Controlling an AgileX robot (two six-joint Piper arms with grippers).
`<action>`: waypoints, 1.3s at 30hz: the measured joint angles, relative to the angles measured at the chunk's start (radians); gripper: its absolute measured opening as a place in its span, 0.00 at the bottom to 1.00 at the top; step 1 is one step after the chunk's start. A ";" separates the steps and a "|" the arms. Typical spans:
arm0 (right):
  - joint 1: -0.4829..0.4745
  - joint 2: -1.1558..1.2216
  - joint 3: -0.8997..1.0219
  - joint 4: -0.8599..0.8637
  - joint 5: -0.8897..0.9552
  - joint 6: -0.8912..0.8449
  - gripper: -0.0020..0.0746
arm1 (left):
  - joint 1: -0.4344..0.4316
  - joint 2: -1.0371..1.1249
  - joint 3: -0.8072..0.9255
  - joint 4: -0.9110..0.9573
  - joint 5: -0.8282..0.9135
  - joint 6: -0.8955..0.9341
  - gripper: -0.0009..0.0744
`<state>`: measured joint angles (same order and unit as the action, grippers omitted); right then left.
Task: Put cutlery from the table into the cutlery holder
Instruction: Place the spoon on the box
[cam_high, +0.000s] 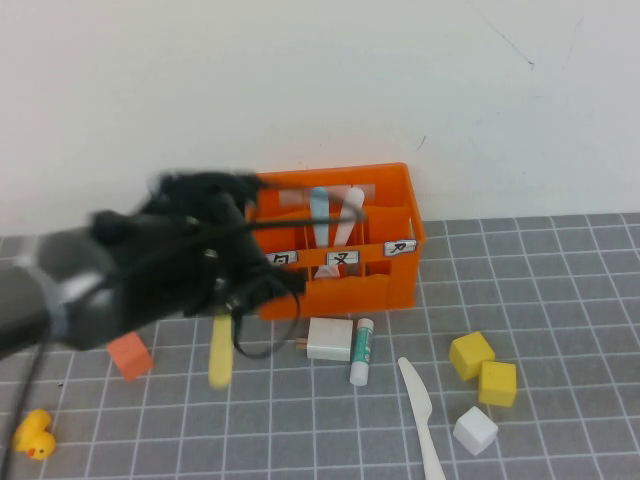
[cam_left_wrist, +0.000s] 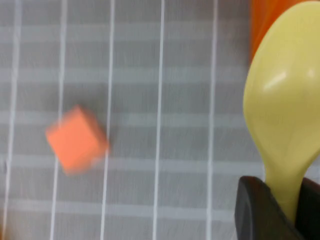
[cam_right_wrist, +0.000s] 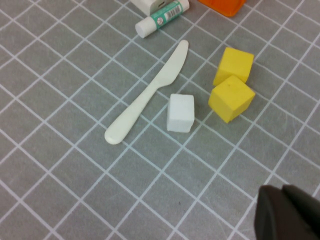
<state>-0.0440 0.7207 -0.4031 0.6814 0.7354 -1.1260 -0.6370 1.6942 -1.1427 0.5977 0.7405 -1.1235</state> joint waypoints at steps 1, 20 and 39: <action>0.000 0.000 0.000 0.000 0.000 0.000 0.02 | 0.000 -0.028 0.000 0.027 -0.014 -0.017 0.15; 0.000 0.000 0.000 0.000 0.000 -0.002 0.02 | 0.000 -0.058 0.004 1.082 -0.202 -0.967 0.15; 0.000 0.000 0.000 0.000 0.001 -0.002 0.02 | 0.000 0.243 -0.151 1.090 -0.014 -1.028 0.15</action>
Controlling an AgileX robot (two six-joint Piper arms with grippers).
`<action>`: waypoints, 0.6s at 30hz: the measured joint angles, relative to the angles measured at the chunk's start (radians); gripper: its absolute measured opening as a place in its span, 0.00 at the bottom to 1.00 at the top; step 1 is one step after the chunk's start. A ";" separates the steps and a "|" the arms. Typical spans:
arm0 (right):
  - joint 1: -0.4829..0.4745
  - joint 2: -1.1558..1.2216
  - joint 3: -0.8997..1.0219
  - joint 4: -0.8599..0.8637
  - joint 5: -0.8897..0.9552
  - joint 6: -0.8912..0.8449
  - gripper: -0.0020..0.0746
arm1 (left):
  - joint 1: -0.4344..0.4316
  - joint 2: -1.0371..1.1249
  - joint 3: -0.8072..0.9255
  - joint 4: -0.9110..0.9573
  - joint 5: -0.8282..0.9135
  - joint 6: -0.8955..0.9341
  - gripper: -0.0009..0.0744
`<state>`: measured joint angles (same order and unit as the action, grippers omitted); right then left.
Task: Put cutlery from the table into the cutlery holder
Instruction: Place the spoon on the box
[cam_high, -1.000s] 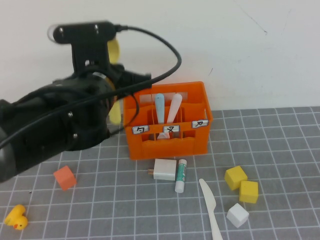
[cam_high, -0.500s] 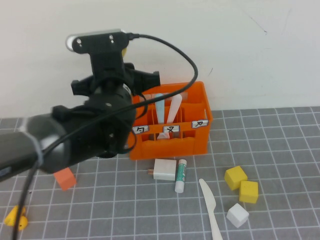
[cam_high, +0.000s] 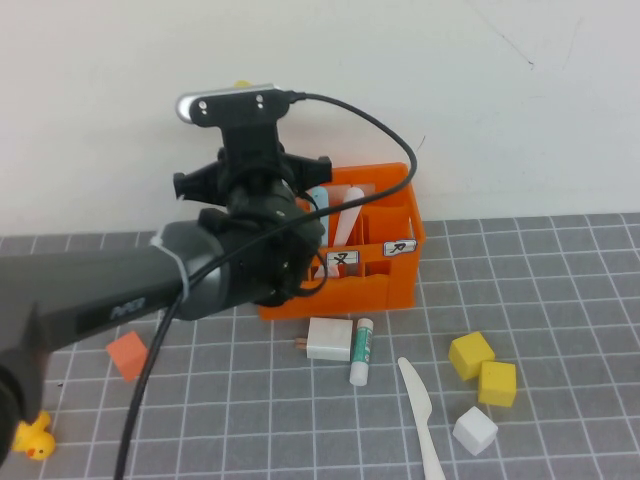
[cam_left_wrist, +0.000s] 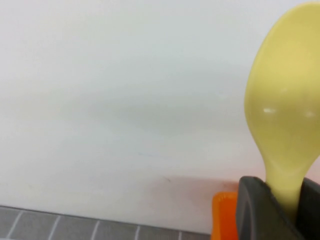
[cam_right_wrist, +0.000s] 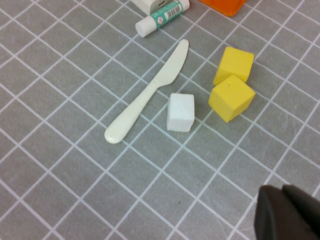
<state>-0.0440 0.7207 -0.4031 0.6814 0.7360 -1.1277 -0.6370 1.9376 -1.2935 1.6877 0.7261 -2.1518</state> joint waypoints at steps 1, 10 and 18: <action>0.000 0.000 0.000 0.000 0.000 0.000 0.02 | 0.000 0.011 -0.003 0.000 -0.007 -0.001 0.15; 0.000 0.000 0.000 -0.002 0.002 0.000 0.02 | 0.000 0.080 -0.025 0.000 -0.038 -0.008 0.15; 0.000 0.000 0.000 -0.002 0.004 -0.005 0.02 | 0.002 0.083 -0.028 0.000 -0.059 0.009 0.15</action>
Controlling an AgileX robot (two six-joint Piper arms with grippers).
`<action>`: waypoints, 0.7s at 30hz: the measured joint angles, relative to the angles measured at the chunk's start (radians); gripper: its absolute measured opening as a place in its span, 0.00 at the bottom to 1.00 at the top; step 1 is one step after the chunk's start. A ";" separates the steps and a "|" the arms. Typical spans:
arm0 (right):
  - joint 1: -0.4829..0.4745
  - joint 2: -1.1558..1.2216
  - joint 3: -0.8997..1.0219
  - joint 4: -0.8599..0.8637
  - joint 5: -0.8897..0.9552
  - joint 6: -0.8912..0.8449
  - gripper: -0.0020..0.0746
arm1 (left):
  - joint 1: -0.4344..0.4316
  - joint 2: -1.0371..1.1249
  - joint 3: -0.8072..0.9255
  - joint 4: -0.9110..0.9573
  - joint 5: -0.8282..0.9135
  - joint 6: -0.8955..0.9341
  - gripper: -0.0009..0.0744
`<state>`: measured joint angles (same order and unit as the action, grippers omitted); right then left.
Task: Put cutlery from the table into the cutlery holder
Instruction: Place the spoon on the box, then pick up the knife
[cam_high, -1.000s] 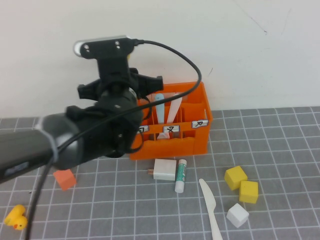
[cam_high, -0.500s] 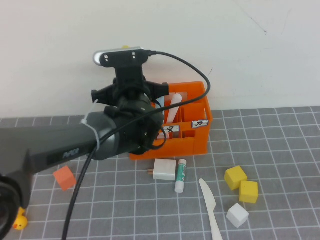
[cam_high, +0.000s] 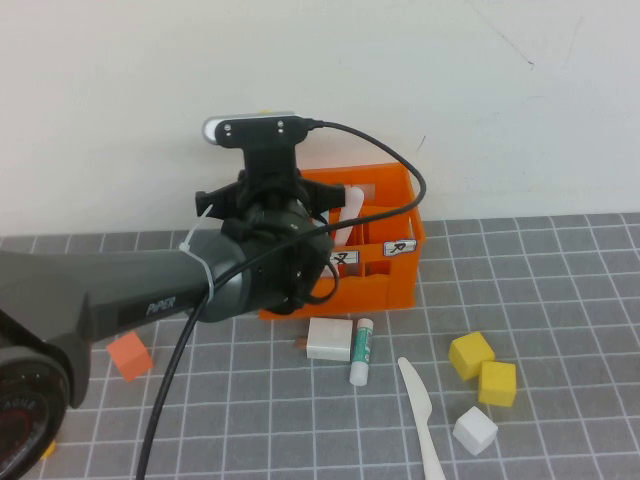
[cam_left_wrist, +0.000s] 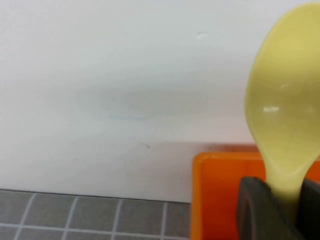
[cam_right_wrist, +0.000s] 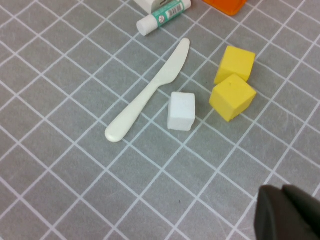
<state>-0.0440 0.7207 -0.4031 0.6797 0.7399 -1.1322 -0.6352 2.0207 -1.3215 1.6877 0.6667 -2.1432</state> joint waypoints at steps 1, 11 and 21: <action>0.000 0.000 0.000 0.000 0.000 -0.002 0.02 | 0.000 0.000 -0.003 0.000 -0.017 0.018 0.15; 0.000 0.000 0.000 0.000 0.002 -0.006 0.02 | 0.000 0.000 -0.005 0.008 -0.057 0.098 0.57; 0.000 0.000 0.000 0.000 0.002 -0.006 0.02 | -0.039 -0.142 -0.005 -0.055 0.064 0.321 0.23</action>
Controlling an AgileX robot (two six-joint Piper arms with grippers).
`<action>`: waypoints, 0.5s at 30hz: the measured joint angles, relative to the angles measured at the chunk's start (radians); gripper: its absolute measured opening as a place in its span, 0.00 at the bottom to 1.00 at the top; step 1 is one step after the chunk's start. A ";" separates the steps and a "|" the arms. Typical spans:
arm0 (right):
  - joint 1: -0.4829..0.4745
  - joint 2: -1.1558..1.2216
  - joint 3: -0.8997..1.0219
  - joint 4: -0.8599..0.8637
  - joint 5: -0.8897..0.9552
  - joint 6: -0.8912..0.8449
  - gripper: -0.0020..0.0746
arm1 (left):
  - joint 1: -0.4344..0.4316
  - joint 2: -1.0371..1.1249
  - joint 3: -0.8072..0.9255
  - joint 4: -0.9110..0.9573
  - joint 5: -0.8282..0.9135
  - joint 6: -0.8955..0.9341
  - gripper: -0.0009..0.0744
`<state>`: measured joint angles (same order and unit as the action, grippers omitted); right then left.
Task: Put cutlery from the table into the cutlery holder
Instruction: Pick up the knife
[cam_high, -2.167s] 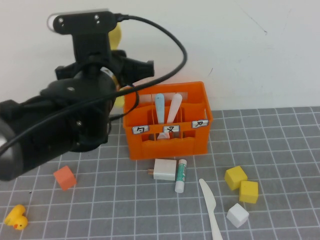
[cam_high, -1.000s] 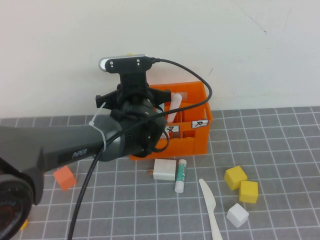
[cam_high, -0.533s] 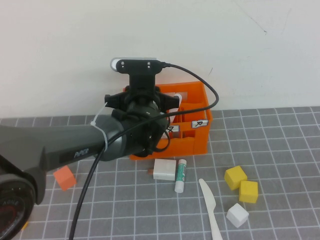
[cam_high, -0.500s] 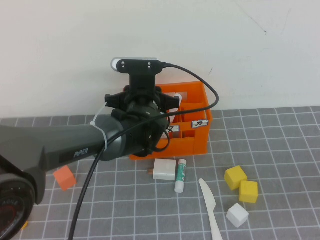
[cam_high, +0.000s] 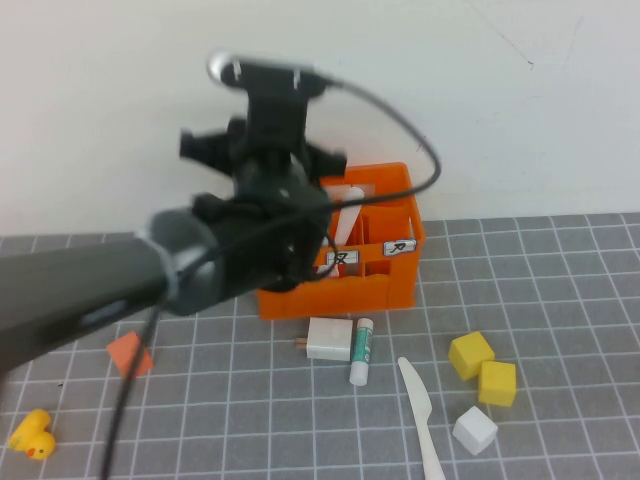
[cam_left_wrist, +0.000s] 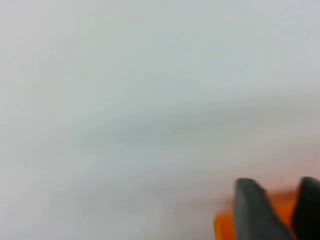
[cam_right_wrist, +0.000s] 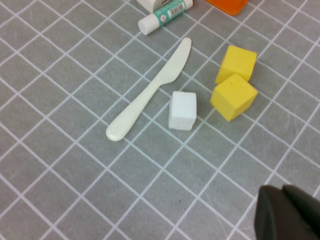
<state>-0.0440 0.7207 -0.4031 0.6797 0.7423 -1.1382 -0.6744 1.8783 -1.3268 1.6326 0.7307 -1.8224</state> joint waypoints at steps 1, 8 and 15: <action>0.000 0.000 0.000 0.000 0.000 0.000 0.02 | -0.009 -0.035 0.000 -0.002 0.011 0.012 0.15; 0.000 0.000 0.000 0.008 0.000 0.002 0.02 | -0.023 -0.325 0.000 -0.218 -0.154 0.188 0.02; 0.000 0.000 0.000 0.015 -0.019 0.022 0.02 | -0.051 -0.583 0.000 -0.917 -0.169 0.885 0.01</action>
<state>-0.0440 0.7207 -0.4031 0.6943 0.7228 -1.1161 -0.7250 1.2949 -1.3268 0.7157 0.5613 -0.9372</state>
